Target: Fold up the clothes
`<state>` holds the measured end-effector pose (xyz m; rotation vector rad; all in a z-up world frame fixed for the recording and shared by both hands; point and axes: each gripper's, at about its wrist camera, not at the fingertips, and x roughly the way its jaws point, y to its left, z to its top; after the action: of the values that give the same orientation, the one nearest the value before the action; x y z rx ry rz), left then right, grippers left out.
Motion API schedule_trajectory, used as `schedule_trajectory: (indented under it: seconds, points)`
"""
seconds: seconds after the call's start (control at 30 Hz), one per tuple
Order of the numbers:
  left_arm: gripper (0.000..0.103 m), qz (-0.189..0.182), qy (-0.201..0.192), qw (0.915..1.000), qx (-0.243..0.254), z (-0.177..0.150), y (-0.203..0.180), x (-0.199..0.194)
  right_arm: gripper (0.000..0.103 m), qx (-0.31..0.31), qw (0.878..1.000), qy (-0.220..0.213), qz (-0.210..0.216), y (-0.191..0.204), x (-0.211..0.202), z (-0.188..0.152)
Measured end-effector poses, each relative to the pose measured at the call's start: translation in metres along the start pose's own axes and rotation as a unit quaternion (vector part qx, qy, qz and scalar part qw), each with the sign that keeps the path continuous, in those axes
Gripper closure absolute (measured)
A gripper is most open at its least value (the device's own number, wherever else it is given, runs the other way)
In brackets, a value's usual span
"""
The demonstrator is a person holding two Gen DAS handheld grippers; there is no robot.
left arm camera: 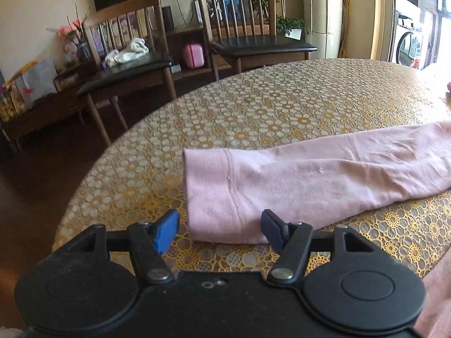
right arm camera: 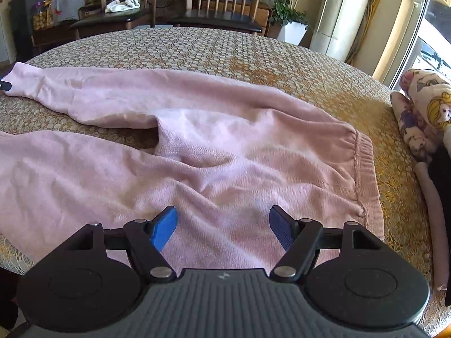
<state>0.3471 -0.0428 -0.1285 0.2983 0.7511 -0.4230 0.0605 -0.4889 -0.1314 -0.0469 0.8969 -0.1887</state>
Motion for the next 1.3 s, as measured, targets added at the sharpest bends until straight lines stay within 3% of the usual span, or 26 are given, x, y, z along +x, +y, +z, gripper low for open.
schedule_trajectory:
  seconds: [0.2, 0.47, 0.7, 0.77, 0.93, 1.1, 1.3]
  points:
    - [0.000, -0.014, -0.002, 0.9997, -0.019, -0.001, 0.006, 0.003, 0.029, 0.028, 1.000, -0.001, 0.006, -0.004, 0.003, -0.003]
    - [0.000, 0.019, -0.029, 0.9989, -0.031, 0.015, 0.018, -0.002, 0.025, 0.050, 0.999, -0.004, 0.007, -0.009, 0.005, -0.006]
    - [0.000, 0.098, -0.046, 0.9938, -0.025, 0.036, 0.026, 0.009, 0.023, 0.057, 0.998, -0.006, 0.008, -0.011, 0.005, -0.007]
    - [0.000, 0.074, -0.023, 0.9966, -0.028, 0.035, 0.026, 0.017, 0.023, 0.059, 0.998, -0.005, 0.008, -0.011, 0.006, -0.007]
    - [0.000, 0.038, -0.017, 0.9981, -0.045, 0.026, 0.021, 0.006, 0.023, 0.054, 0.999, -0.007, 0.003, -0.009, 0.002, -0.007]
    - [0.000, 0.016, -0.020, 0.9985, -0.048, 0.002, 0.020, -0.031, 0.023, 0.066, 0.997, -0.036, 0.020, -0.013, -0.023, -0.012]
    - [0.000, -0.001, -0.010, 0.9997, -0.020, -0.041, -0.001, -0.078, 0.023, 0.038, 0.998, -0.042, 0.024, -0.001, -0.043, -0.030]
